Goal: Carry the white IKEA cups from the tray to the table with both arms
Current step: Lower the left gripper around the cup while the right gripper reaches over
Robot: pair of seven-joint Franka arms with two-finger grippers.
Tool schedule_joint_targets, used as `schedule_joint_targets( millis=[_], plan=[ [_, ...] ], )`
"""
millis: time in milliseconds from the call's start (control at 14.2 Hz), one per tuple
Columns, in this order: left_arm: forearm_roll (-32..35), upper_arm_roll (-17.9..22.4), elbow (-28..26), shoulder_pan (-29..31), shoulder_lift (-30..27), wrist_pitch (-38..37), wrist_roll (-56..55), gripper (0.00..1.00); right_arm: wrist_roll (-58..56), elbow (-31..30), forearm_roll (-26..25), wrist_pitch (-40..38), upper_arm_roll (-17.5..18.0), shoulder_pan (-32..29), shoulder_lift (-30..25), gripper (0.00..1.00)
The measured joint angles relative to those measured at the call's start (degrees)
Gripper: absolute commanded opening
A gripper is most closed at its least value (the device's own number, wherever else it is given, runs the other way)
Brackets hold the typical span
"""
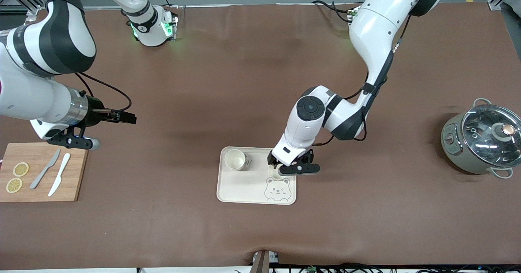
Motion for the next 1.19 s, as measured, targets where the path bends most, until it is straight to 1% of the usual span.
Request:
schedule_joint_targets(
  millis=[421, 632, 843, 1194],
  plan=[
    [0.06, 1.14, 0.21, 0.73, 0.74, 0.23, 0.03, 1.0, 2.78, 0.92, 0.86, 0.01, 0.02, 0.42, 0.02, 1.0],
    [0.07, 1.74, 0.24, 0.91, 2.27, 2.32, 0.04, 1.0, 5.04, 1.18, 1.68, 0.01, 0.06, 0.6, 0.31, 1.0],
    [0.07, 1.74, 0.29, 0.89, 3.76, 4.23, 0.04, 1.0, 8.43, 1.88, 3.54, 0.01, 0.14, 0.92, 1.04, 1.0],
    [0.07, 1.74, 0.32, 0.61, 4.63, 5.51, 0.04, 1.0, 12.99, 3.03, 4.62, 0.2, 0.19, 2.63, 2.18, 1.0]
  ],
)
